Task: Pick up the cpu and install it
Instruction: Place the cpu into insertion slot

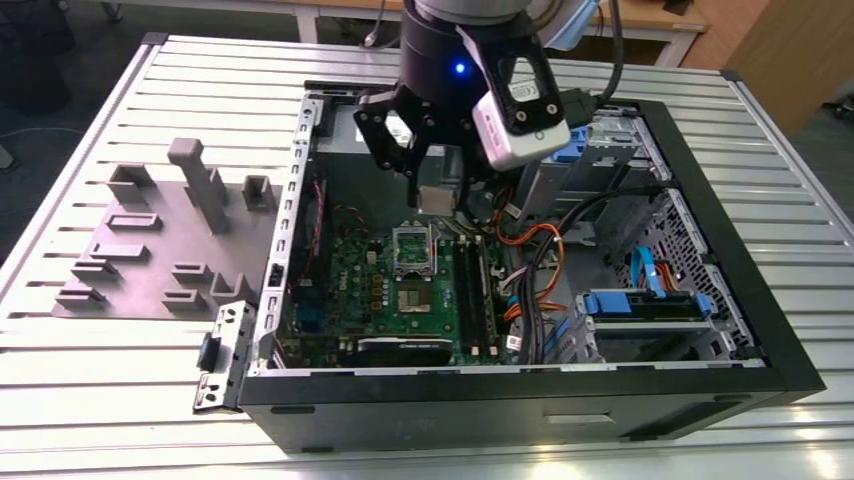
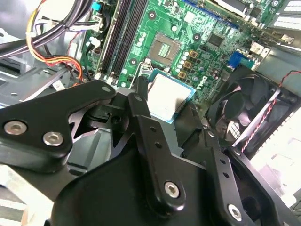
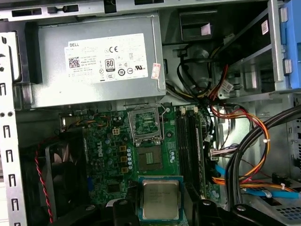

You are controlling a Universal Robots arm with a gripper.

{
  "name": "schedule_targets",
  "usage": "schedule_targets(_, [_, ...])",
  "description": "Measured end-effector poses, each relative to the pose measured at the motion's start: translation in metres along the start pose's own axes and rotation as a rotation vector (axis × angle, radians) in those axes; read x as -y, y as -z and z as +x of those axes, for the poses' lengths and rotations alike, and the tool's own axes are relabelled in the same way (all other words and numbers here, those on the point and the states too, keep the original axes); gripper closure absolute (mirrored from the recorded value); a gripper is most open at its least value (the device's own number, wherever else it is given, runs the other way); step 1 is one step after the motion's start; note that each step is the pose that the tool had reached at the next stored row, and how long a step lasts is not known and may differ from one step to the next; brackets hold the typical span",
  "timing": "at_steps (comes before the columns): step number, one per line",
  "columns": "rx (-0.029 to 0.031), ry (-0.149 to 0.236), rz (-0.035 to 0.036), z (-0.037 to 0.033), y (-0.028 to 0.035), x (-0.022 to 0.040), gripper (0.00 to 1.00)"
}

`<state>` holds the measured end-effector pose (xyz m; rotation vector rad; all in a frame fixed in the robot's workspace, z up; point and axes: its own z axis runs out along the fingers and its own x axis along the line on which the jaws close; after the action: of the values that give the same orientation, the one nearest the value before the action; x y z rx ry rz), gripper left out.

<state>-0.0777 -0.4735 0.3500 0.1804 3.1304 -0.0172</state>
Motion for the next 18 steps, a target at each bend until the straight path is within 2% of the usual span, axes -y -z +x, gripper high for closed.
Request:
schedule_targets(12, [0.0000, 0.002, -0.0004, 0.0047, -0.0212, 0.0015, 0.53])
schedule_targets(18, [0.0000, 0.002, -0.0005, 0.0048, -0.0229, 0.0016, 0.53])
